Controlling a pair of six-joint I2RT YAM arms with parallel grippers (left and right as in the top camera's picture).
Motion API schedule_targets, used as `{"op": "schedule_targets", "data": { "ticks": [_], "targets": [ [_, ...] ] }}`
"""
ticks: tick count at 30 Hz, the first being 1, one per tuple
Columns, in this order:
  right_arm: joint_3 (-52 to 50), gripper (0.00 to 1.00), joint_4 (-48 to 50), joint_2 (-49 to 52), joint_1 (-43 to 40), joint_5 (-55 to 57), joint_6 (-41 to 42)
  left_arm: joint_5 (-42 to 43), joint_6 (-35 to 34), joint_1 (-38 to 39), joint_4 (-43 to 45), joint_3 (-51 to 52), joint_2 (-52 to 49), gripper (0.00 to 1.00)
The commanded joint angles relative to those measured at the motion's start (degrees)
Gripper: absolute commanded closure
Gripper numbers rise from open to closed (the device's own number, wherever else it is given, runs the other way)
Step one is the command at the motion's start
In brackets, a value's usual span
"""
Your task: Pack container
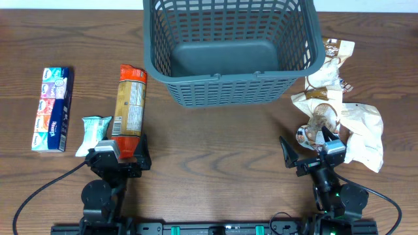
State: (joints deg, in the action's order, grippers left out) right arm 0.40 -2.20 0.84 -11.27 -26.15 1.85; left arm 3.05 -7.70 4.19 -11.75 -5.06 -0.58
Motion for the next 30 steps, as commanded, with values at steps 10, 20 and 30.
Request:
{"op": "schedule_targets", "data": {
  "ticks": [10, 20, 30],
  "targets": [
    [-0.09, 0.01, -0.33, -0.33, 0.44, 0.17, -0.83, 0.81, -0.11, -0.24, -1.88, 0.87, 0.37, 0.01],
    [-0.09, 0.01, 0.02, -0.33, 0.44, 1.27, -0.81, 0.83, -0.11, -0.24, -1.86, 0.87, 0.35, 0.01],
    [-0.09, 0.01, 0.20, -0.33, 0.44, 1.20, -0.13, 0.83, -0.11, -0.24, -1.70, 0.87, 0.37, 0.01]
  ]
}}
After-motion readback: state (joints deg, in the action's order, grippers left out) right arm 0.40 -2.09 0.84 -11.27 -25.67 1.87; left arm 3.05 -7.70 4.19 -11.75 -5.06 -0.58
